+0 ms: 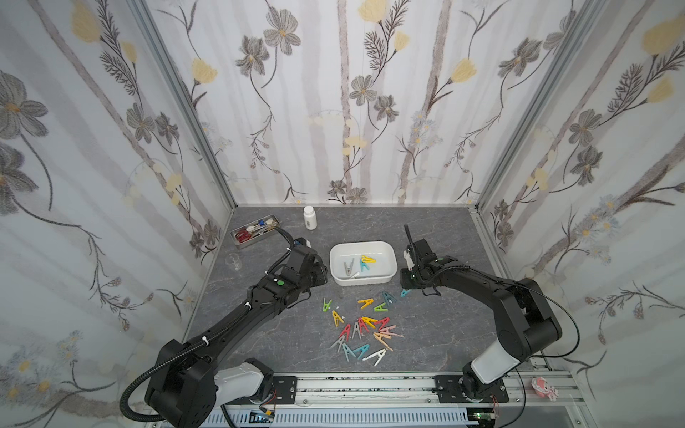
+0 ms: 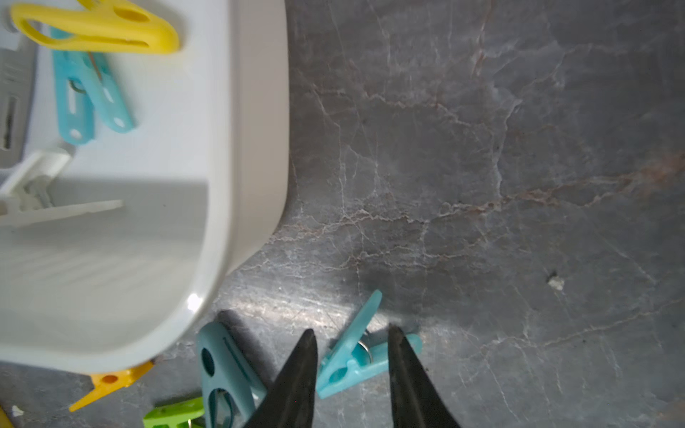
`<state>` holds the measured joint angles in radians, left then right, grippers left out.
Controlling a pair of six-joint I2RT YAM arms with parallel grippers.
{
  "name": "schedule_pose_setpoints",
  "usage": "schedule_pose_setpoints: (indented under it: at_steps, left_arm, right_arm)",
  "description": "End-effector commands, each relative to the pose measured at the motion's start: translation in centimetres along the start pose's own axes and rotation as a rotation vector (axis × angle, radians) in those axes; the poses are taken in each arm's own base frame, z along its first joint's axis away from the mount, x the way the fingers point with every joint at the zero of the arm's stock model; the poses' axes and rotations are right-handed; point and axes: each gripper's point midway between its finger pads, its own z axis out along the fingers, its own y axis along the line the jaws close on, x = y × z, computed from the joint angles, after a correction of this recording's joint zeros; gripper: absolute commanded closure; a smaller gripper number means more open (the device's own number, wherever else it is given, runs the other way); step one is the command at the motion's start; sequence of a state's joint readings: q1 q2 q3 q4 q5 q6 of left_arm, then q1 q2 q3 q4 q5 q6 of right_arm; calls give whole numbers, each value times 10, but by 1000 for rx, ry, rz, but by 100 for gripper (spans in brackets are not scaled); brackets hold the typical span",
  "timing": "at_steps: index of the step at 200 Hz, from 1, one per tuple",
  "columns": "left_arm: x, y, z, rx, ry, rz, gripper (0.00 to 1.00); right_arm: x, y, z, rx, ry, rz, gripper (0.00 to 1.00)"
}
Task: Put the clothespins into the storage box
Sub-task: Pick up the clothespin from the center of the board.
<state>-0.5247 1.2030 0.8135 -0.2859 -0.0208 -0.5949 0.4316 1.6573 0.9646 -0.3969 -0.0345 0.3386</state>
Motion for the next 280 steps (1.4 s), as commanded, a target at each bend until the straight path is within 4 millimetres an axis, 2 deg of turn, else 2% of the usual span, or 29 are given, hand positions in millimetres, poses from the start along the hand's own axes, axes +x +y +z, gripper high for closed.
schedule_pose_setpoints:
  at_steps: [1,38,95,148,177,212,229,250,253,280]
  left_arm:
    - [-3,-2,-1,20,-17,-9,55]
    - [-4,0,-3,27,-24,-12,55]
    - [-5,6,-5,18,-28,-15,55]
    - [-8,7,-8,12,-39,-14,55]
    - [-8,8,-7,9,-35,-20,55]
    - [0,6,-1,23,8,-69,55]
    - [6,7,4,27,31,-99,55]
    - [19,8,13,29,83,-123,55]
    - [20,8,14,25,90,-124,55]
    - [28,20,15,-24,103,-128,55]
  right_arm:
    - [0,-1,5,7,4,11,65]
    - [3,-2,12,8,17,19,65]
    - [8,0,25,0,45,17,72]
    - [9,-1,24,3,48,5,89]
    - [8,-5,17,19,28,-14,100]
    - [5,-7,2,-8,-6,-38,100]
    - [3,5,-6,-87,-28,-61,100]
    - [11,9,-5,-117,0,-67,100]
    - [7,11,-13,-129,-25,-70,100]
    - [9,15,-29,-155,-54,-81,100]
